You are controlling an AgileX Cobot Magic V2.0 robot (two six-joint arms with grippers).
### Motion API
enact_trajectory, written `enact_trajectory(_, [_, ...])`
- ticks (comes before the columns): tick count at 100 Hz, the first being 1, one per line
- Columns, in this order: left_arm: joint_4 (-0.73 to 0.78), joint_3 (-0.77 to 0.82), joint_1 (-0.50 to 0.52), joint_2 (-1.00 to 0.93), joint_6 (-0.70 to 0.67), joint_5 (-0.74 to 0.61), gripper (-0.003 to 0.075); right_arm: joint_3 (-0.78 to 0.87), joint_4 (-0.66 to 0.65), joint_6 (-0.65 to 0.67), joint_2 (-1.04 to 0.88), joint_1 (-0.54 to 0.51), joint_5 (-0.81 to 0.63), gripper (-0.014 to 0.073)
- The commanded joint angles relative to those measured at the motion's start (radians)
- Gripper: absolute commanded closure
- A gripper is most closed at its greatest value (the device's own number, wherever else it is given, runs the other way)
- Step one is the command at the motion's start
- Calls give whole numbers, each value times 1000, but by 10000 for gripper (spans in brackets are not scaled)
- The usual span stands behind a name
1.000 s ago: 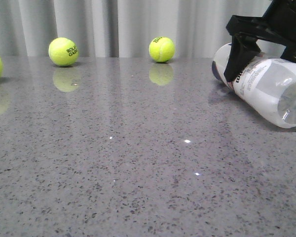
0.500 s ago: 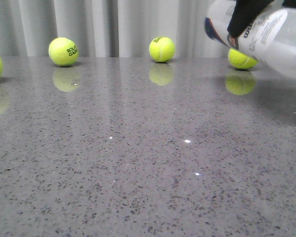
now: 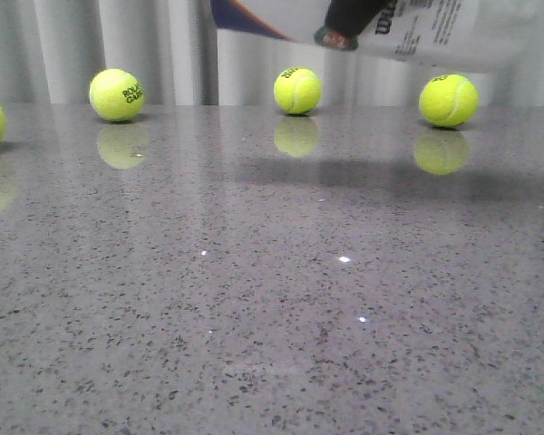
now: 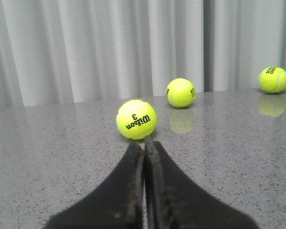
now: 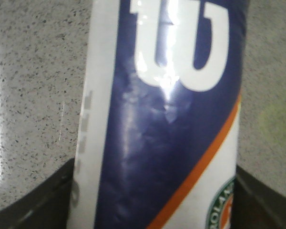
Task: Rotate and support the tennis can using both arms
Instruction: 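Lift the can with the right gripper and set it down nearer the table center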
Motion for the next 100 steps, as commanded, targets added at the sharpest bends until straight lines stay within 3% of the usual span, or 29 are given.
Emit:
enact_trajectory(1, [-7, 46, 2, -38, -8, -74, 741, -31, 17, -105, 11, 12, -56, 372])
enact_trajectory(65, [-7, 46, 2, -38, -8, -74, 741, -31, 17, -155, 193, 44, -52, 354])
enact_trajectory(100, [-7, 46, 2, -38, -8, -74, 741, -31, 19, -154, 196, 44, -50, -58])
